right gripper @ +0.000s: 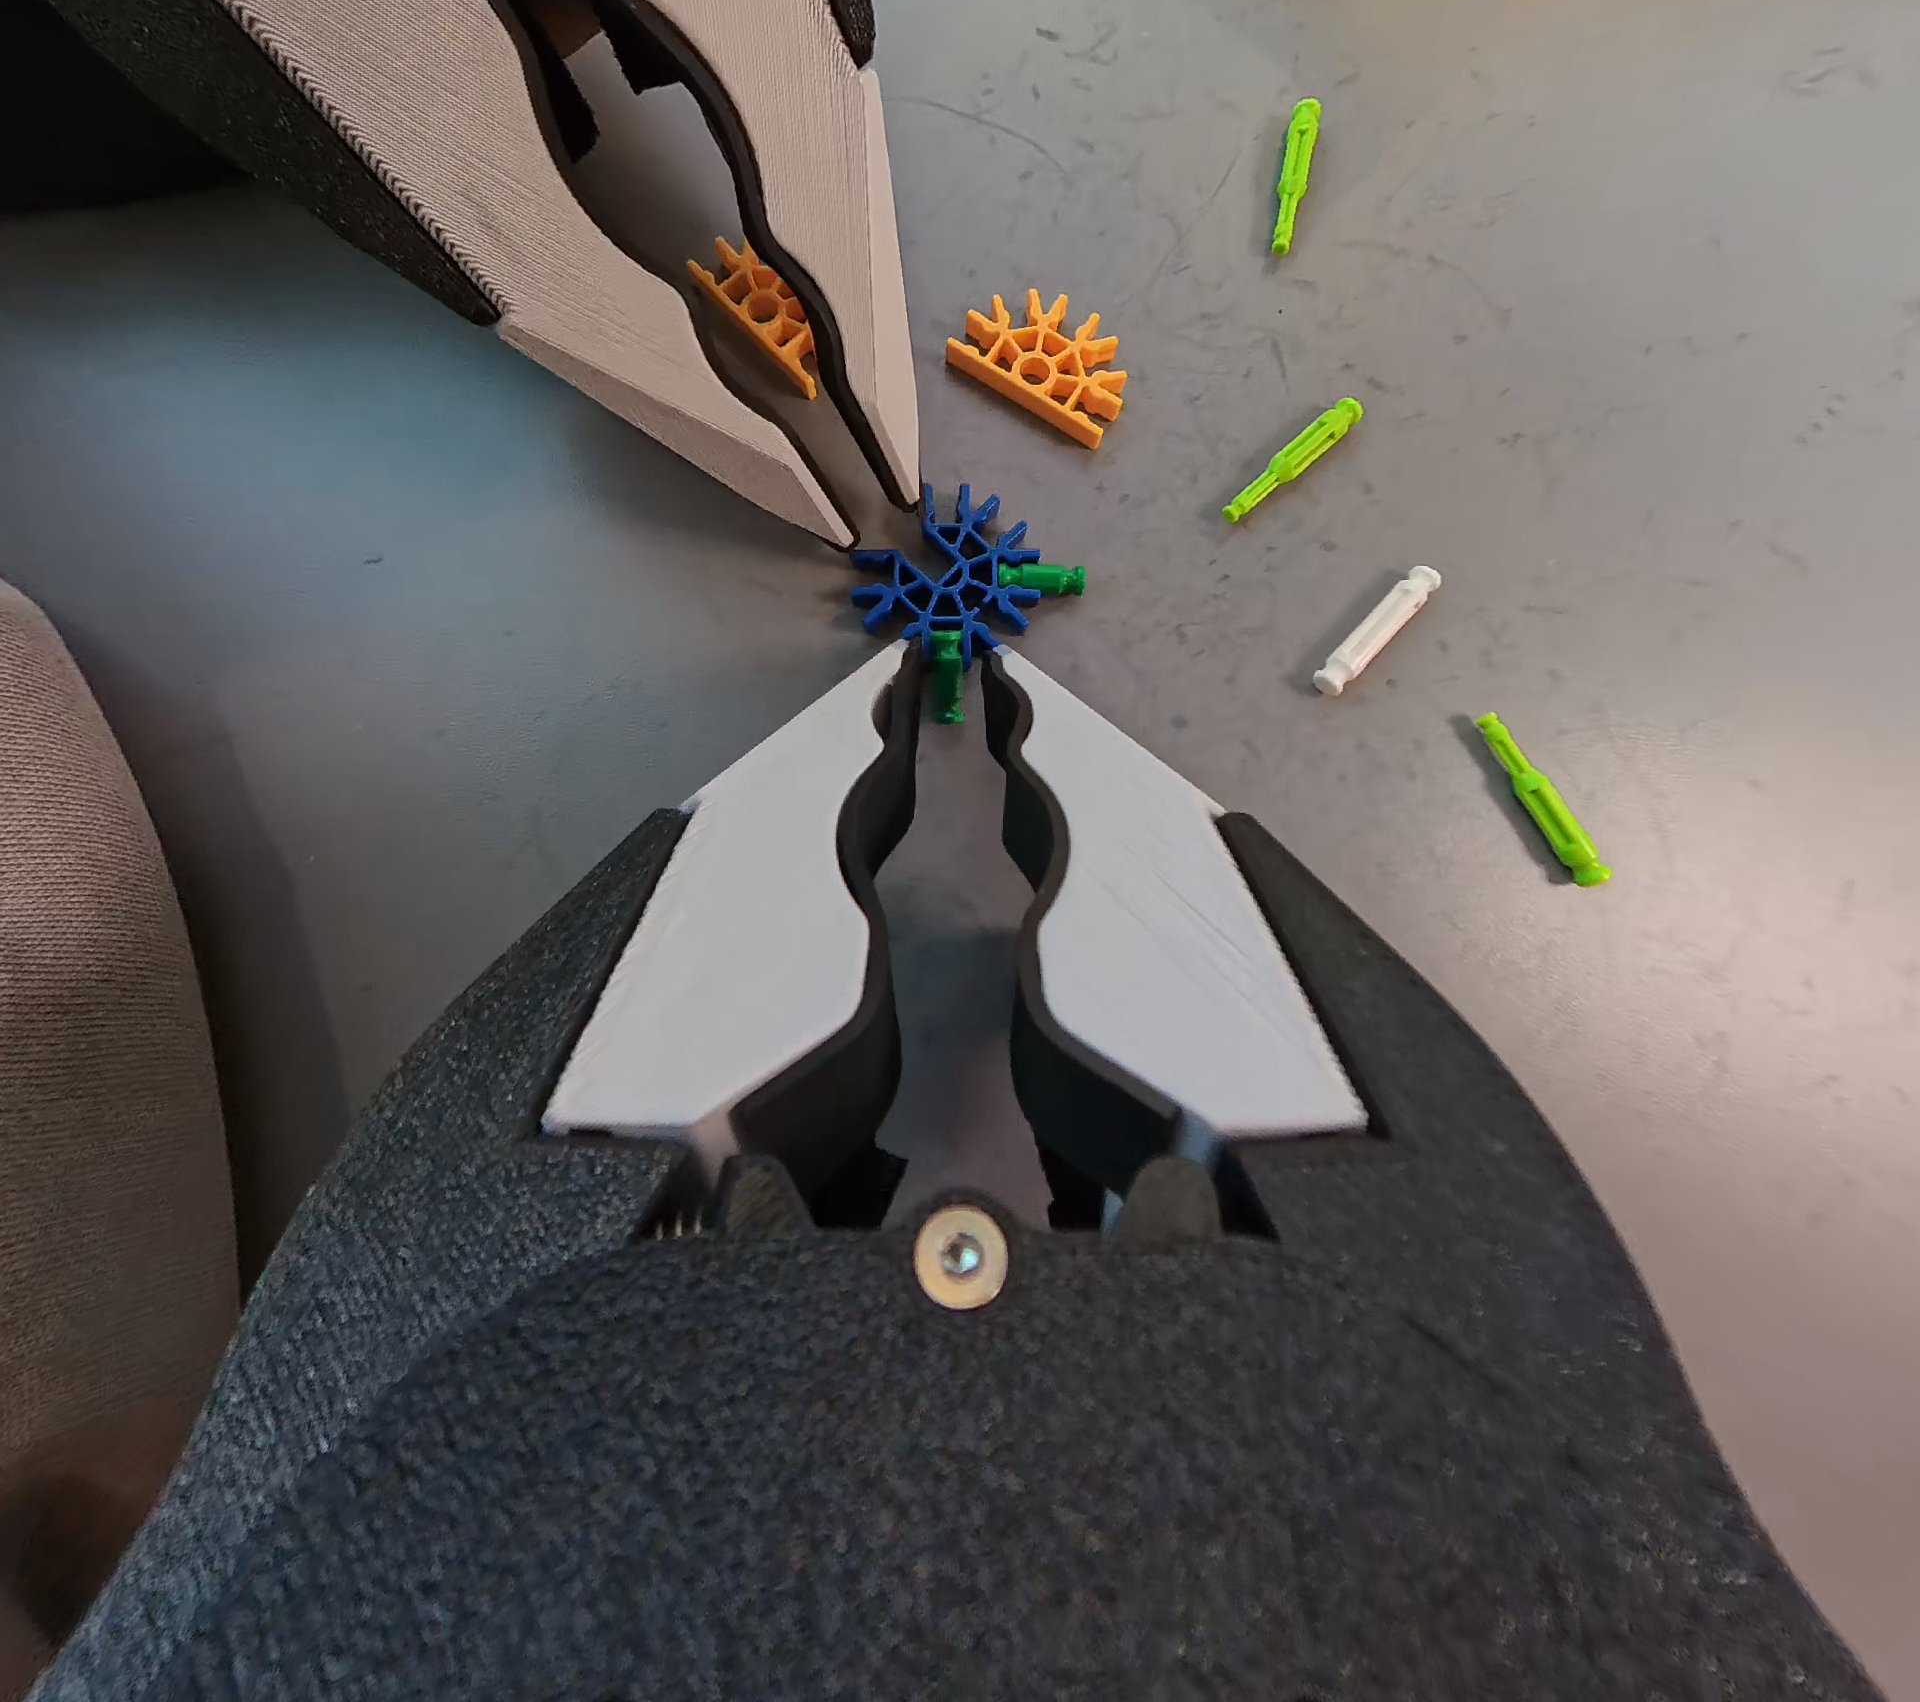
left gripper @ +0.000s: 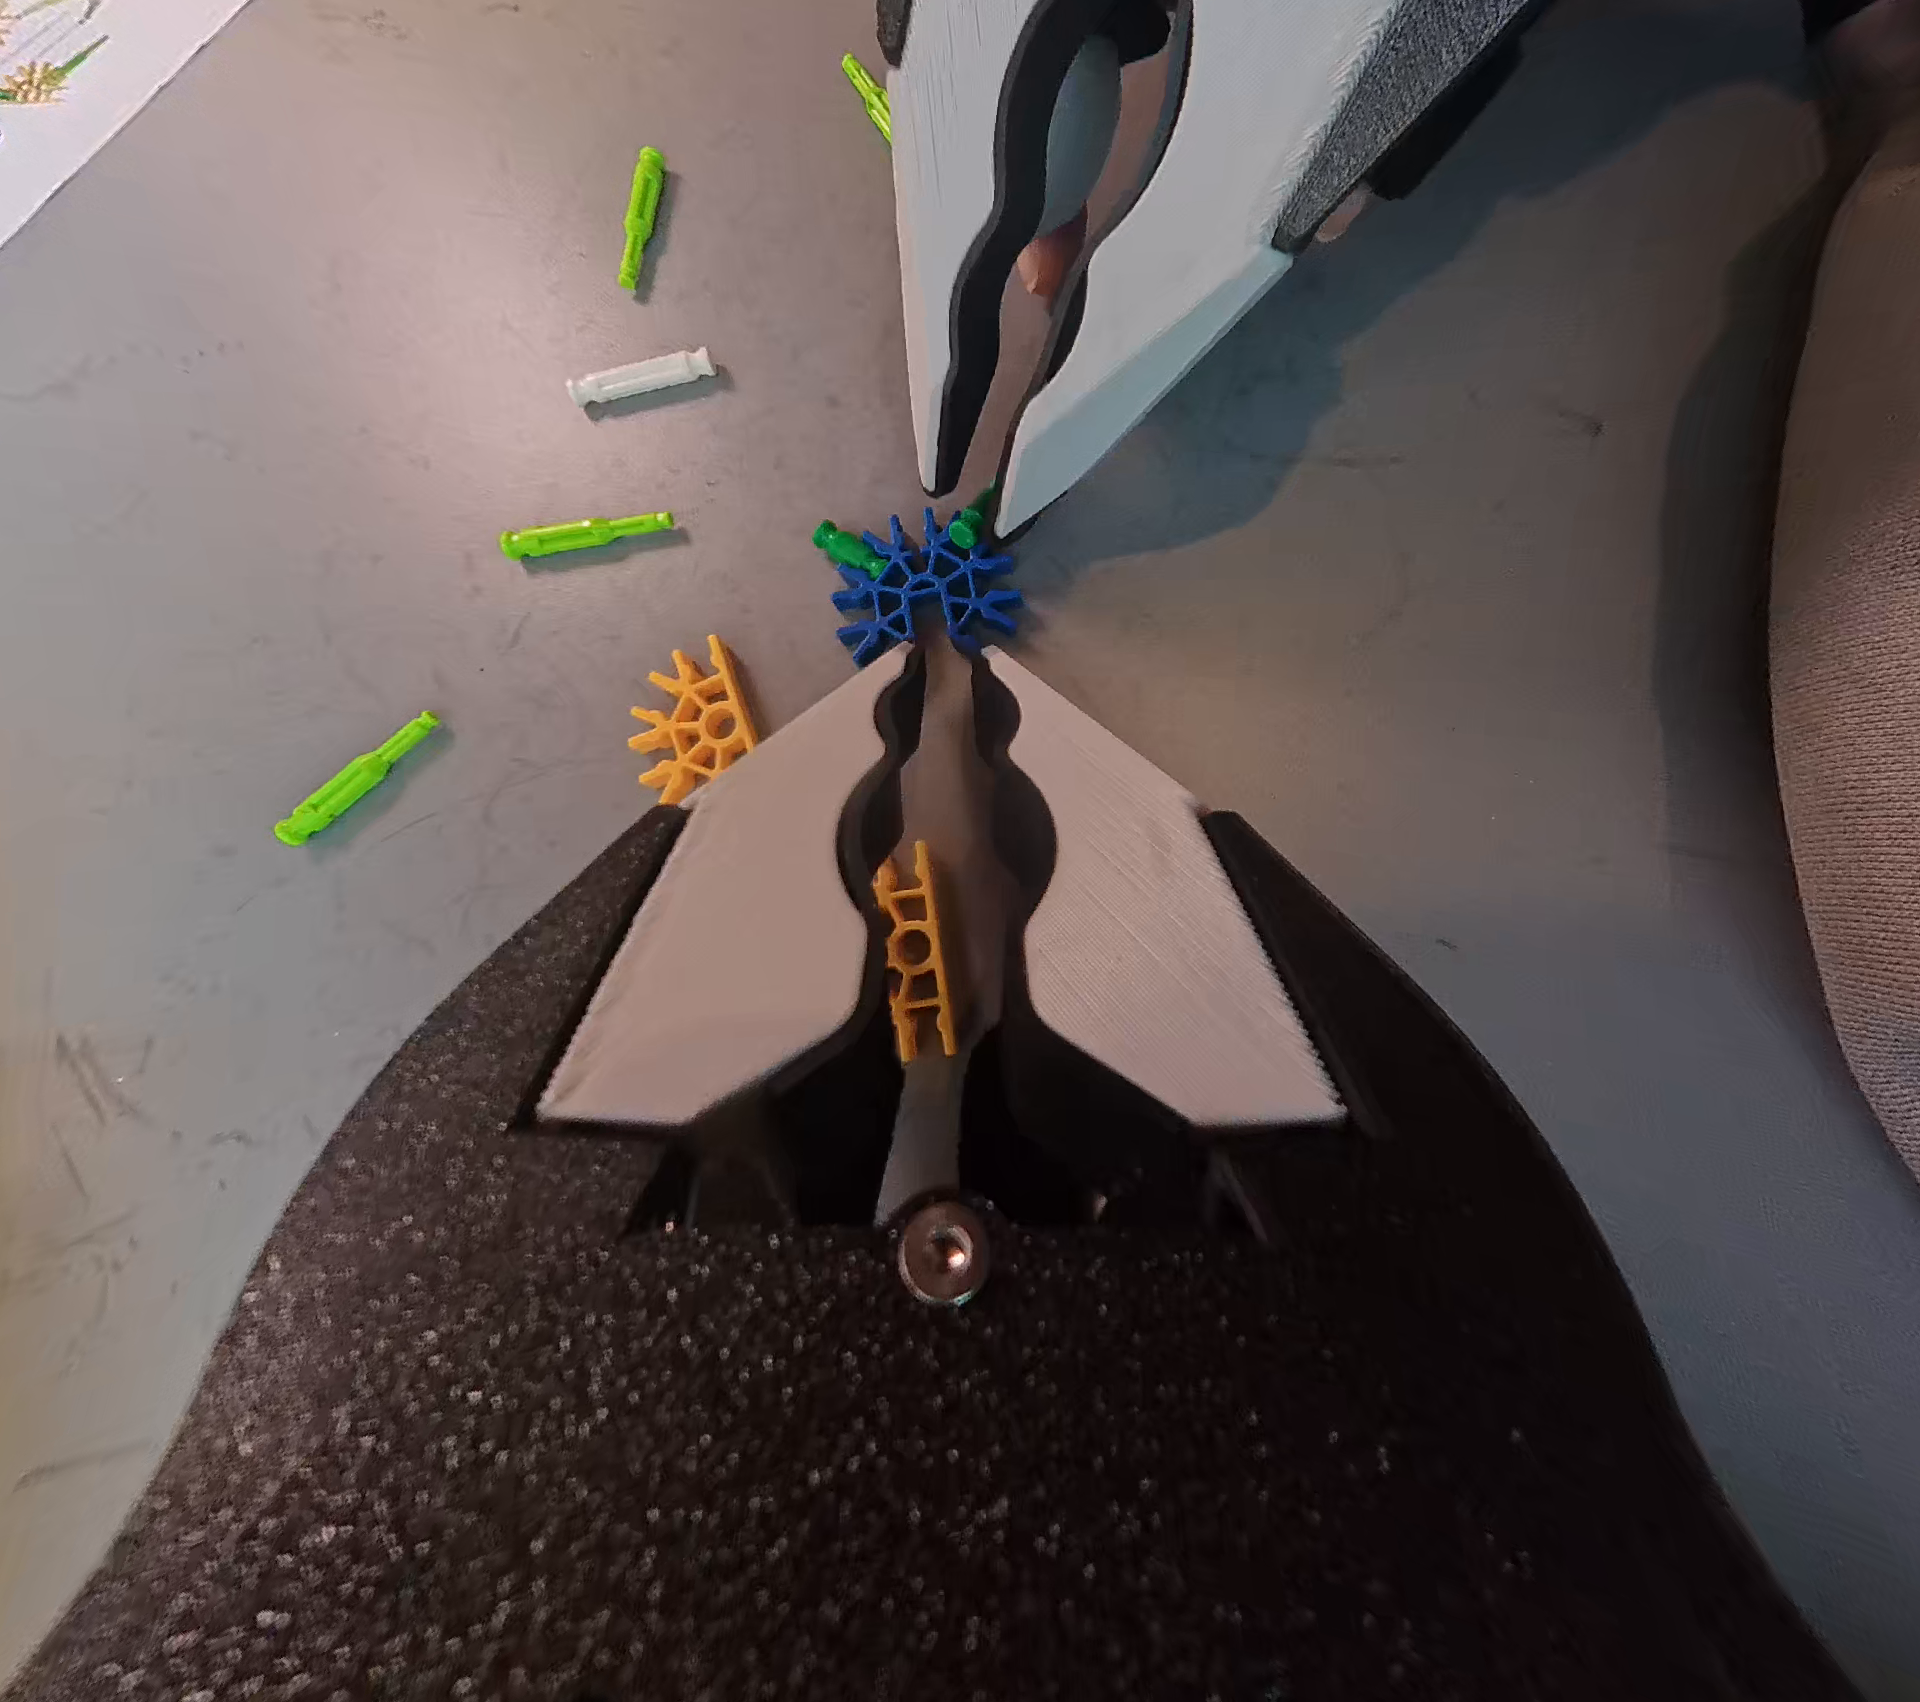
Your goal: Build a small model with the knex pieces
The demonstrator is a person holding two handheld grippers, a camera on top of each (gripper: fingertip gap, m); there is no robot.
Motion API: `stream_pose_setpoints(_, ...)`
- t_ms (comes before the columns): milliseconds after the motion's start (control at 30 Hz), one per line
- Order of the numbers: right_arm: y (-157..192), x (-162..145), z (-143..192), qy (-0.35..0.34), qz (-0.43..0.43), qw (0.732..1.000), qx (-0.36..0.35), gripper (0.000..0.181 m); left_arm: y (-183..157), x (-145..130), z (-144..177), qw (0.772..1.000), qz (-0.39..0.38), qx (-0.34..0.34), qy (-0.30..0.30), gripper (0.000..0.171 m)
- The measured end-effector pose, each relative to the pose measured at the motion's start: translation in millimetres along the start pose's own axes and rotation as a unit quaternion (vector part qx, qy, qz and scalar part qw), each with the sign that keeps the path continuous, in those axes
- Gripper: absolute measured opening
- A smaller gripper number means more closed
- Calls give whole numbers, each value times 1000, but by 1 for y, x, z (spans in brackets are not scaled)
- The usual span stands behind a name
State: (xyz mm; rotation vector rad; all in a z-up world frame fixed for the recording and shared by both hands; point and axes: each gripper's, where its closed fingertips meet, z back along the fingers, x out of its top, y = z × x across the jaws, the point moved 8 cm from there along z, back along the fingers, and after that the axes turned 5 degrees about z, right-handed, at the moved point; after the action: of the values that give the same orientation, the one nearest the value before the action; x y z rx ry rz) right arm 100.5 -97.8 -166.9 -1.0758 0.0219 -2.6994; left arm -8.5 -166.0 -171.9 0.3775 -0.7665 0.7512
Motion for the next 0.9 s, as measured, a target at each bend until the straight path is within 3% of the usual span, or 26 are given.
stream_pose_setpoints(200, -3, 5, 7, -7, 4, 1000, 14, 0, 5, 2, 4, 1000, 6, 18, -10, 12)
stream_pose_setpoints(633, -5, 13, -4, 56, 69, 995, 39, 0, 9, -3, -4, 999, 10, 38, 10, 12)
stream_pose_setpoints(900, -8, 12, 3, 60, 57, 995, 60, 7, 9, -4, -2, 999, 7, 40, 13, 11)
